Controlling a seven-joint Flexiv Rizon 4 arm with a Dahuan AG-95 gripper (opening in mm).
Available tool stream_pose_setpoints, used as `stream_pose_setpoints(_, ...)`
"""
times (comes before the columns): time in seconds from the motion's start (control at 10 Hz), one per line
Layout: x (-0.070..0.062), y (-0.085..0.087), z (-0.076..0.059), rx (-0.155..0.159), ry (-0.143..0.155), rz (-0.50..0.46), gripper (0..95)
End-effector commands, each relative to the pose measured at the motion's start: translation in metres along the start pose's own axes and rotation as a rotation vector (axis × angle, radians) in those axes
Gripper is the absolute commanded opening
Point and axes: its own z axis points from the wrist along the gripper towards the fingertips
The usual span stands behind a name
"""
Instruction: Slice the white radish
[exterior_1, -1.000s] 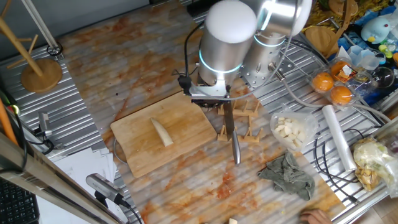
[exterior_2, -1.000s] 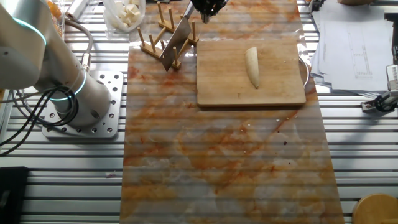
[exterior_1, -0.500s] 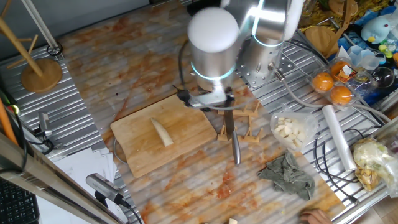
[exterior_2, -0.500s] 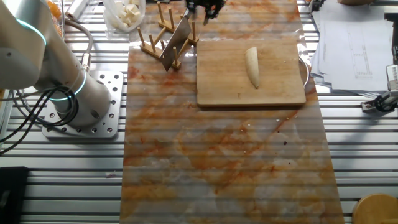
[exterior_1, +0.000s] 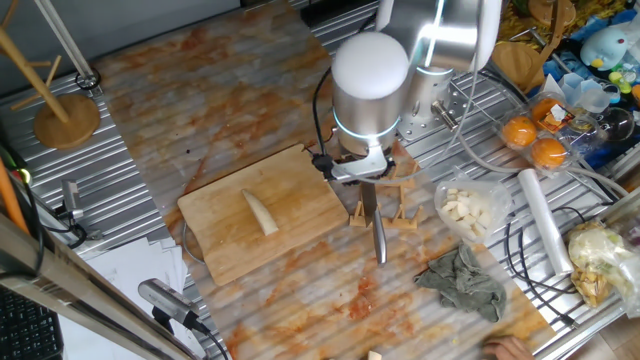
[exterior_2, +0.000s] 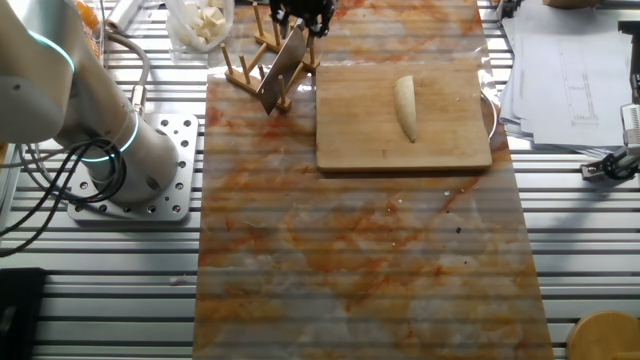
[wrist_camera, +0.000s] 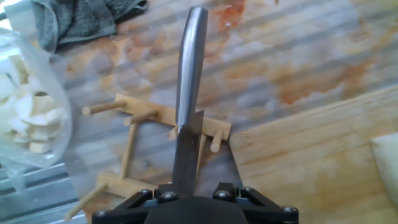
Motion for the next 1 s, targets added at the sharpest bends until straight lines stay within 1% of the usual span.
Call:
stream_pose_setpoints(0.1, -0.003, 0.002, 0.003, -0.020, -0.013, -0.018, 38.0)
stream_pose_setpoints(0.3, -0.005, 0.004, 0.005, -0.026, -0.013, -0.025, 38.0)
stream_pose_setpoints(0.5, -0.010, 0.008, 0.010, -0.025, -0.008, -0.017, 38.0)
stream_pose_setpoints(0.6, -0.012, 0.010, 0.013, -0.021, -0.001, -0.013, 38.0)
stream_pose_setpoints(0.9, -0.017, 0.012, 0.016, -0.017, 0.006, -0.007, 38.0)
stream_pose_setpoints(1.0, -0.018, 0.013, 0.018, -0.014, 0.012, -0.007, 38.0)
